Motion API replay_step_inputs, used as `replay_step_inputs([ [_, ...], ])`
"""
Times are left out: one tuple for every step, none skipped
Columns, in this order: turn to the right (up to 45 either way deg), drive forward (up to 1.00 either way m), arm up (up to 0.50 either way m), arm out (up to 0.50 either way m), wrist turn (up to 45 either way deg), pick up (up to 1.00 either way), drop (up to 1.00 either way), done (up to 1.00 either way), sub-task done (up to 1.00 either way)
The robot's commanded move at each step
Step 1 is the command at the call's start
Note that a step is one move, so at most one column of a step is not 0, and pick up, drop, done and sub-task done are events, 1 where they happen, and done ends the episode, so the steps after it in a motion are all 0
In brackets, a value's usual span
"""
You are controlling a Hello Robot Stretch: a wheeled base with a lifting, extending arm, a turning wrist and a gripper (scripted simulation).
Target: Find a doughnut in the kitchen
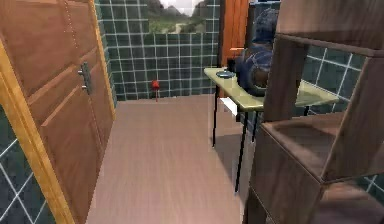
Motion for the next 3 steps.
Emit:
replay_step_inputs([
  [-6.0,0.00,0.00,0.00,0.0,0.00,0.00,0.00,0.00],
  [0.0,1.00,0.00,0.00,0.0,0.00,0.00,0.00,0.00],
  [0.0,1.00,0.00,0.00,0.0,0.00,0.00,0.00,0.00],
])
